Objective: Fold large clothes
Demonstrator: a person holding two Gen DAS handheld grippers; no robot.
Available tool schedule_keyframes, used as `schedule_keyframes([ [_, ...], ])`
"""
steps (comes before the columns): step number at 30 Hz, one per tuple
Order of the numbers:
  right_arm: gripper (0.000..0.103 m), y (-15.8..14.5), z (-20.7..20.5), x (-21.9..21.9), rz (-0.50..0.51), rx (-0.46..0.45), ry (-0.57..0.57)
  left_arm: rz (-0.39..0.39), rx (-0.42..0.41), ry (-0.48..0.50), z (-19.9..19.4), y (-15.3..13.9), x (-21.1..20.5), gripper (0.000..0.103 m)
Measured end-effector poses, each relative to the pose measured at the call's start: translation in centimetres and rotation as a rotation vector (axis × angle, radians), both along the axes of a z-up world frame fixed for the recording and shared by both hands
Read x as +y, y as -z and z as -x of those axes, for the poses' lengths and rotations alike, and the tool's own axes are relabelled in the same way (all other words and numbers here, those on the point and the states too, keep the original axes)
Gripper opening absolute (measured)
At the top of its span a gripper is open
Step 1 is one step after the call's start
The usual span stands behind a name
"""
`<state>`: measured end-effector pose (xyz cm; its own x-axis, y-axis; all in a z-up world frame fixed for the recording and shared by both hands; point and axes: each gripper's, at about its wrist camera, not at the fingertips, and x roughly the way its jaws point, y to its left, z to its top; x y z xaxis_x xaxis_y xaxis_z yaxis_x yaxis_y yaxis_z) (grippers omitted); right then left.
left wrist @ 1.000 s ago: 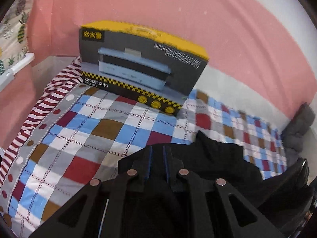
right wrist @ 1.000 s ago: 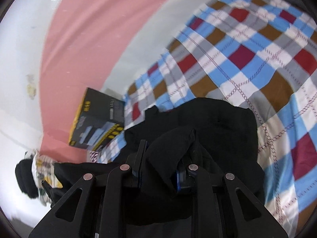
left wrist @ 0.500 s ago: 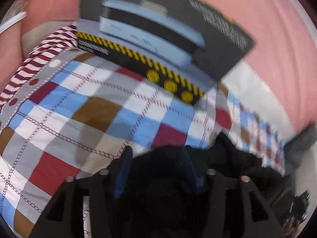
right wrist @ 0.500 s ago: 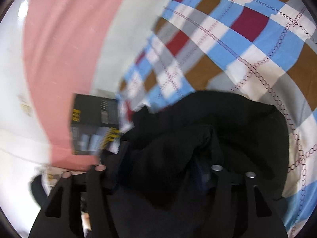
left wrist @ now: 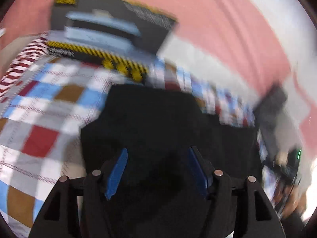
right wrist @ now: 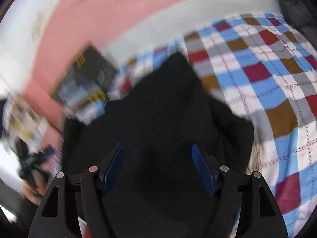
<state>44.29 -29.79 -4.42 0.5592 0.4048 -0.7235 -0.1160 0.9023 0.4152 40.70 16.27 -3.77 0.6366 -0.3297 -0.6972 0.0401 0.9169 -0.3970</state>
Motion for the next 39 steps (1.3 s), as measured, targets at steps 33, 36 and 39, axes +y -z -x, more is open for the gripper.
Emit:
schedule_keyframes([
  [33,0.095,10.5,8.9,-5.3,-0.326,0.178,0.187,0.110,0.163,-0.219,5.4,9.3,3.3,0.095],
  [36,0.094,10.7,8.1,-4.8,-0.343,0.178,0.195,0.087,0.165,-0.231,4.5,9.6,2.9,0.094],
  [39,0.068,10.2,8.1,-4.0,-0.320,0.182,0.190,0.029,0.168,-0.214,4.0,8.9,2.1,0.074],
])
